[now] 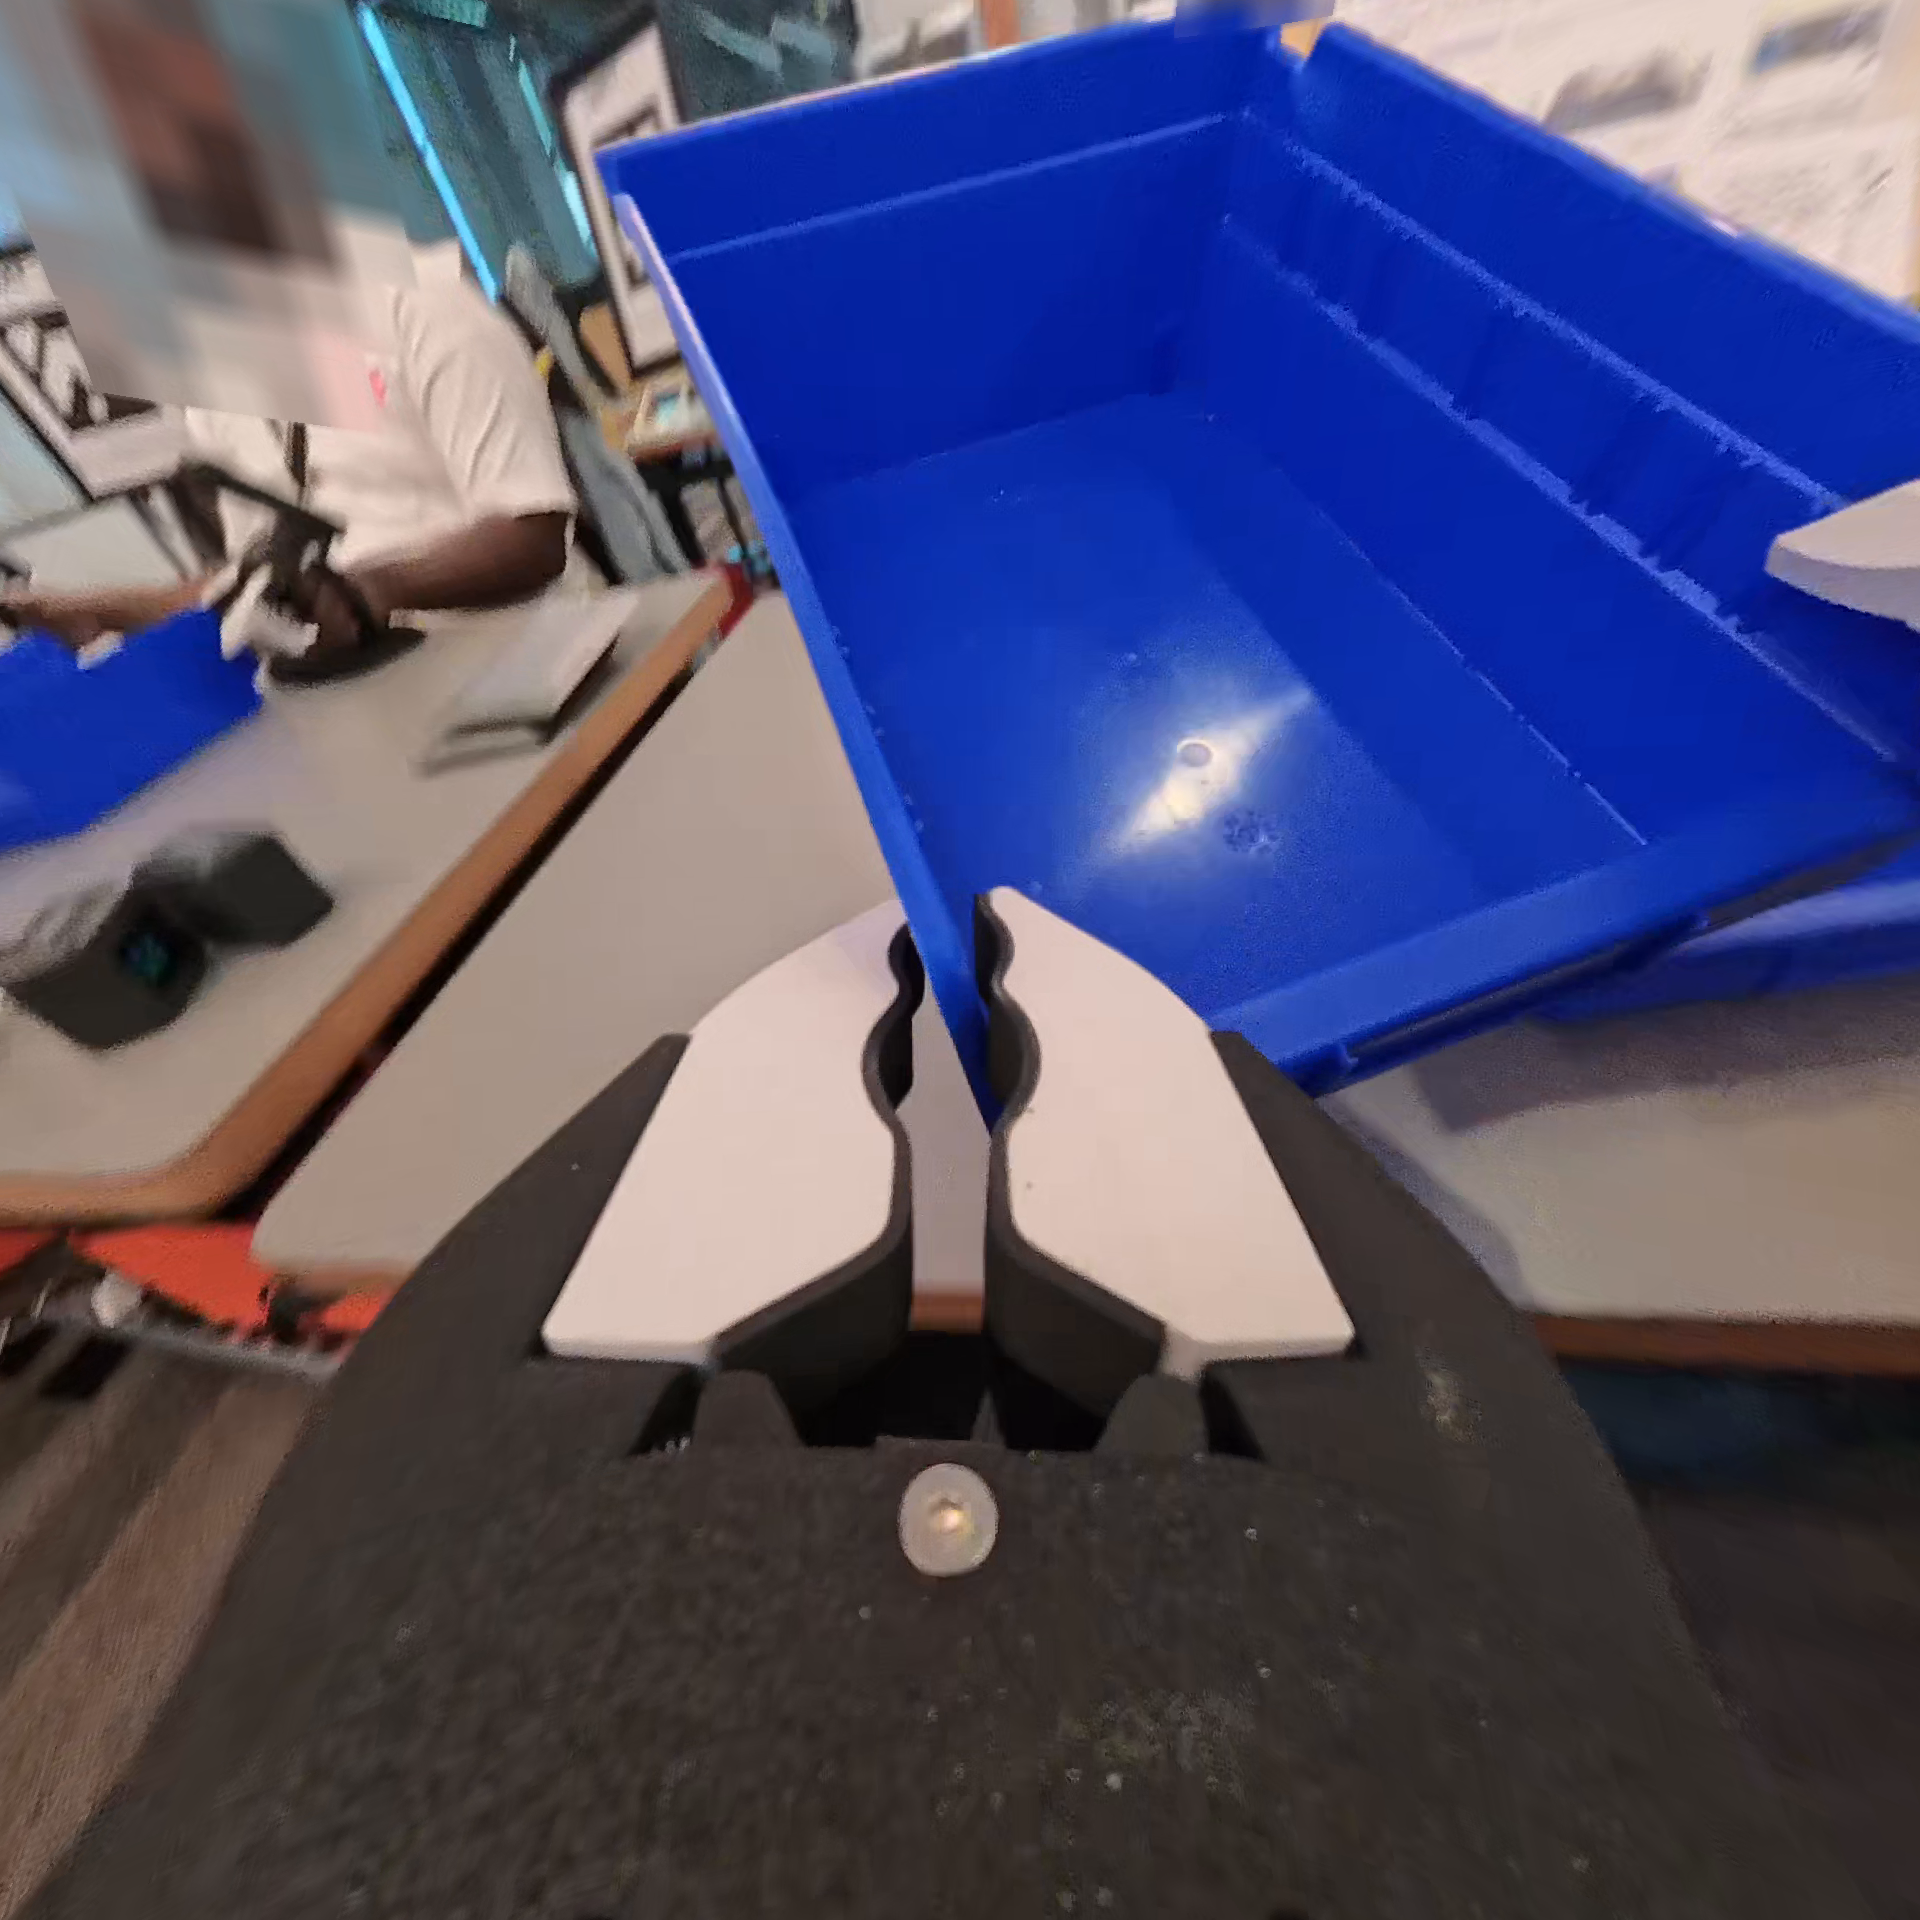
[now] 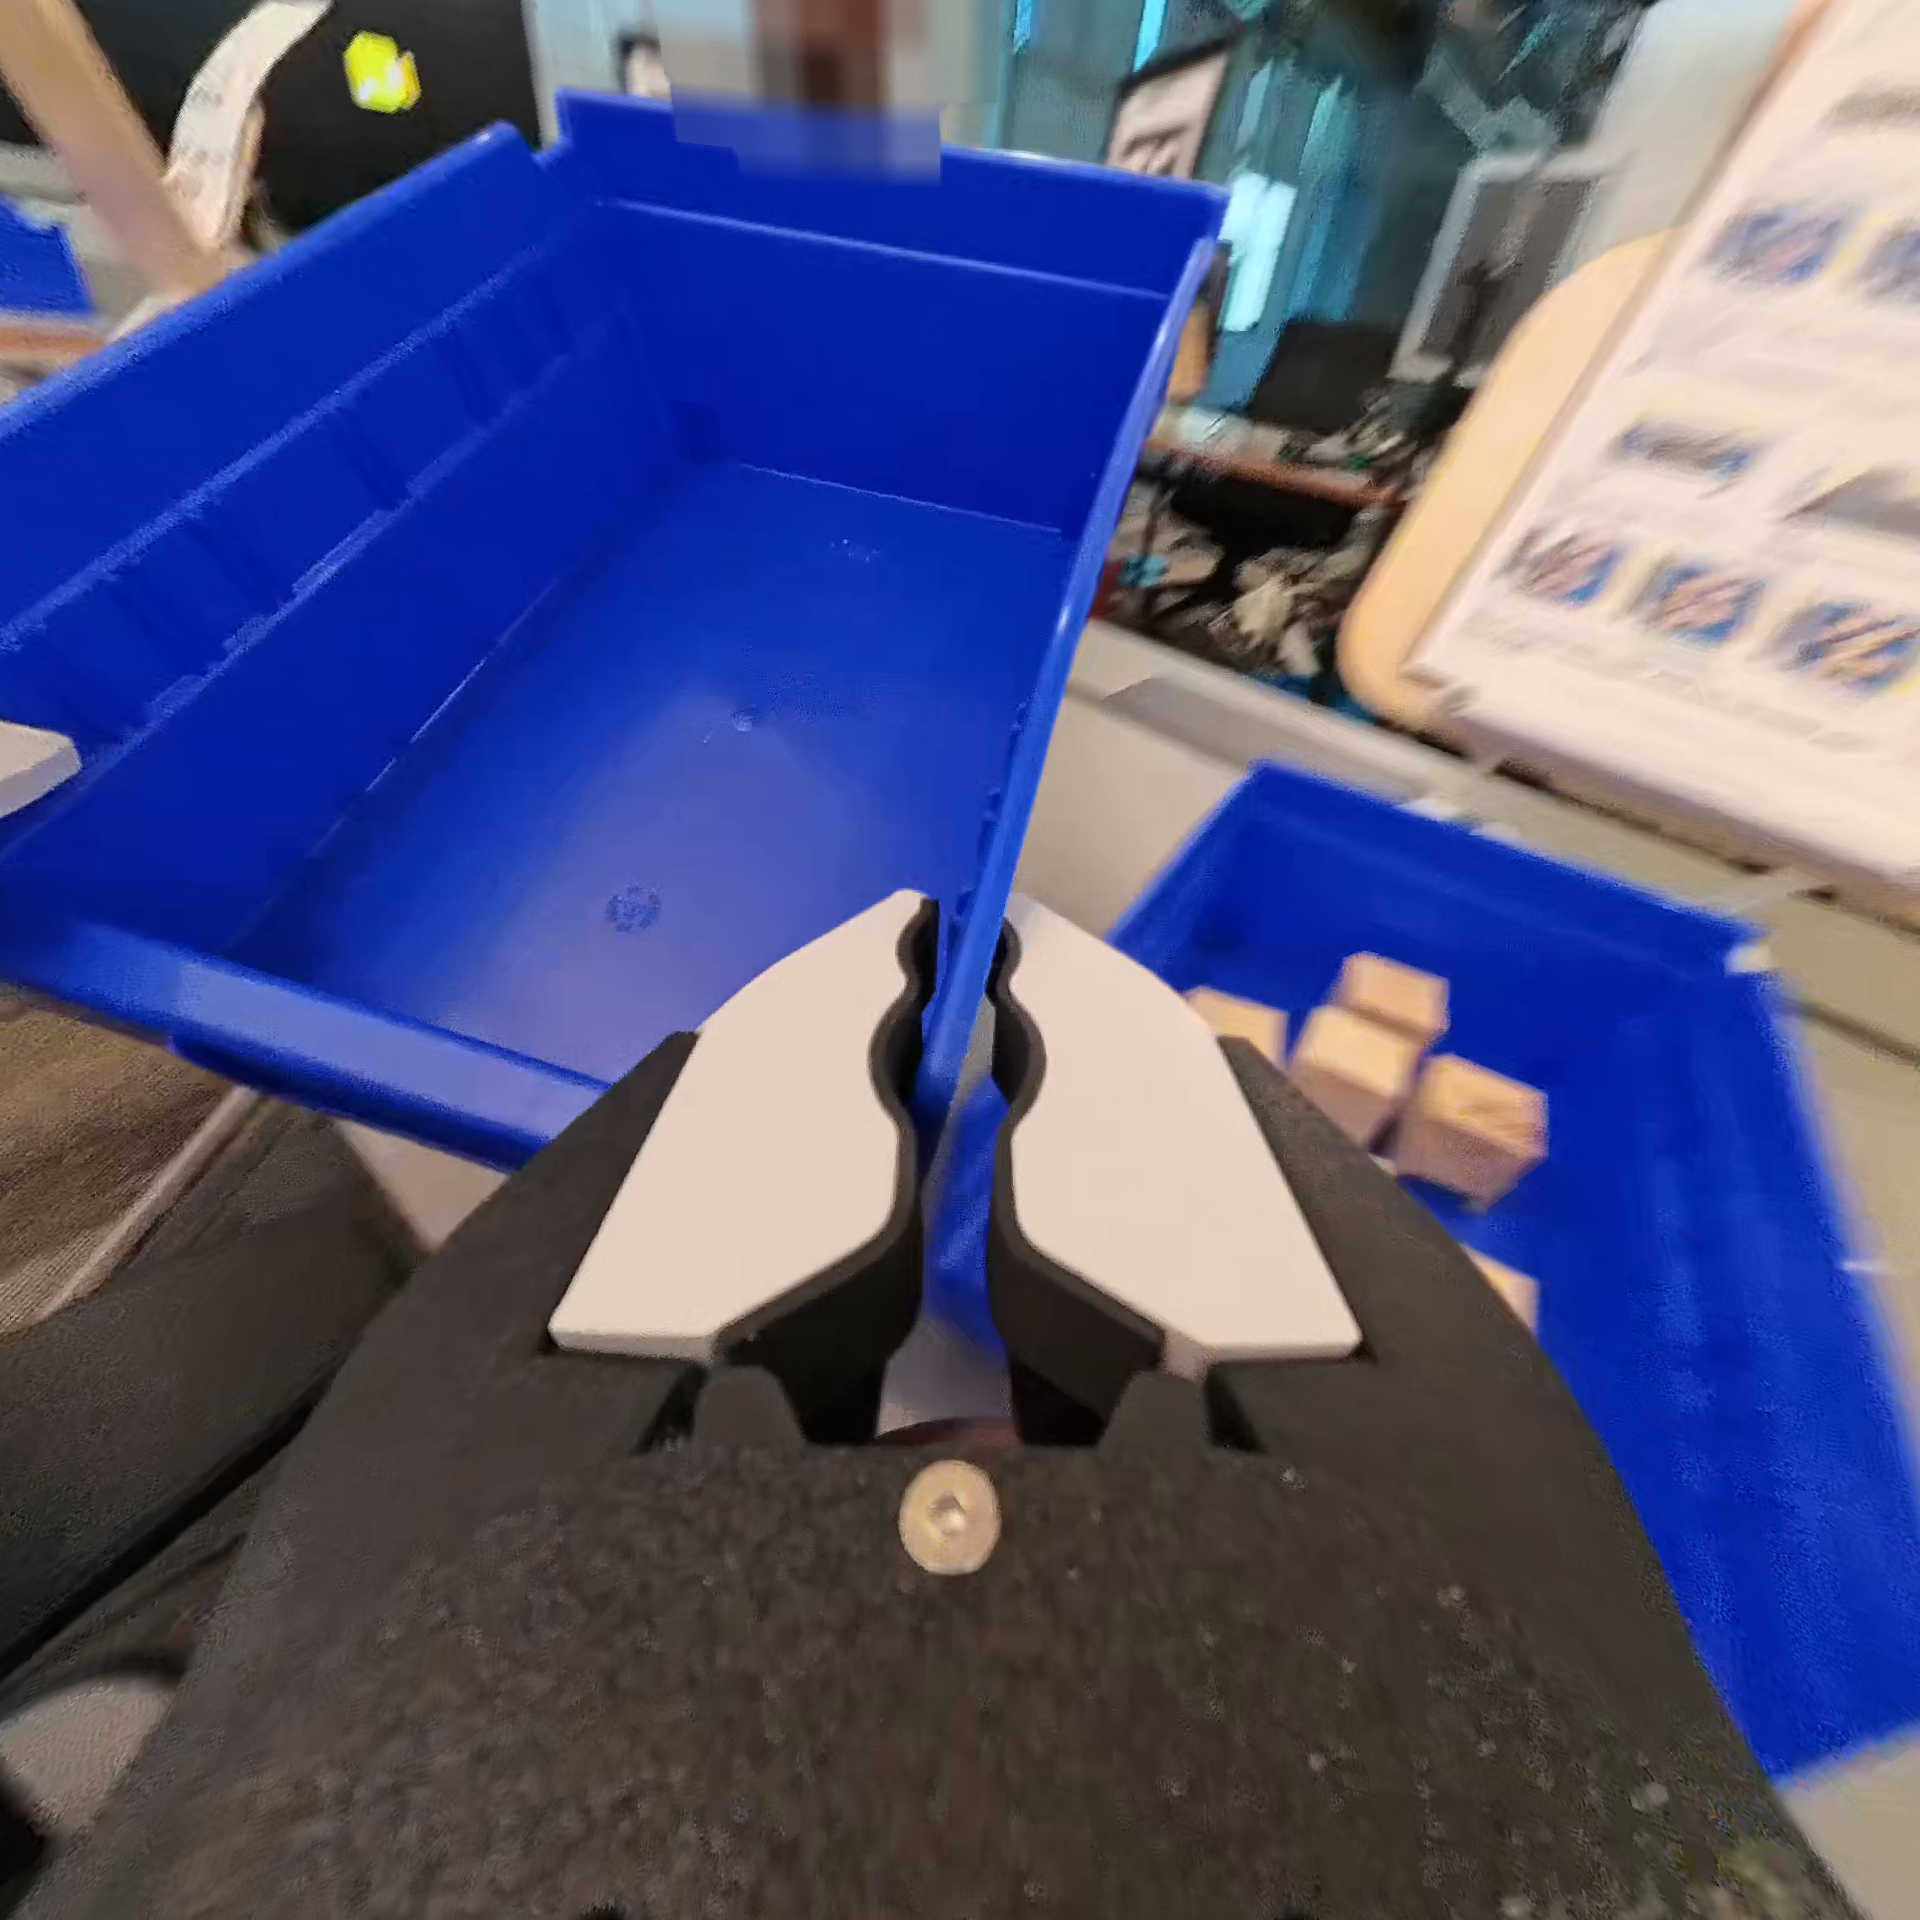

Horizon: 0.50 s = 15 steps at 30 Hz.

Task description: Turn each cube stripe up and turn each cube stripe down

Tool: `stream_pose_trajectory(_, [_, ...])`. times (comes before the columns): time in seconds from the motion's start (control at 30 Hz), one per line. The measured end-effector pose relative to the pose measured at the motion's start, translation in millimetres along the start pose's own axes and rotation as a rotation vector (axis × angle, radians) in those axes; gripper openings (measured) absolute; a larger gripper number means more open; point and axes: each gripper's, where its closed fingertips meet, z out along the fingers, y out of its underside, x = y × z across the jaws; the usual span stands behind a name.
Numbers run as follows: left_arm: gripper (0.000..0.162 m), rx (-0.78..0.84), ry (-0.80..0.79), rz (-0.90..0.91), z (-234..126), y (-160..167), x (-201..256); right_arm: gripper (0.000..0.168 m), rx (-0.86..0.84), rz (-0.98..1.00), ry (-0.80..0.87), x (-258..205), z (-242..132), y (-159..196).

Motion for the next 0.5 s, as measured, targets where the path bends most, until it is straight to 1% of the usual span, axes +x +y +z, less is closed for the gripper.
stream_pose_trajectory(0.07, [0.007,0.093,0.052,0.035,14.6,-44.6,32.1,0.007,0.055,0.006,0.101,45.8,-19.8,-25.8])
stream_pose_trajectory(0.13, [0.008,0.148,0.136,0.067,32.3,-85.2,77.4,0.005,0.087,0.005,0.228,100.7,-45.9,-44.0])
stream_pose_trajectory(0.2, [0.008,0.183,0.228,0.087,49.6,-119.5,131.5,0.005,0.097,0.029,0.341,157.2,-77.8,-51.9])
stream_pose_trajectory(0.23, [0.008,0.168,0.295,0.080,58.4,-129.8,163.1,0.005,0.104,0.049,0.397,185.6,-96.3,-52.1])
stream_pose_trajectory(0.3, [0.010,0.109,0.458,0.037,71.1,-139.3,231.4,0.005,0.075,0.099,0.503,239.8,-135.3,-40.9])
stream_pose_trajectory(0.33, [0.010,0.083,0.511,0.041,76.9,-138.8,264.5,0.005,0.058,0.145,0.534,263.8,-153.8,-30.5])
stream_pose_trajectory(0.4, [0.010,0.017,0.602,0.054,83.4,-128.5,329.0,0.005,0.000,0.227,0.602,307.3,-188.6,-1.5])
stream_pose_trajectory(0.5, [0.009,-0.053,0.672,0.073,88.8,-102.8,410.0,0.005,-0.113,0.301,0.681,359.3,-229.2,51.5])
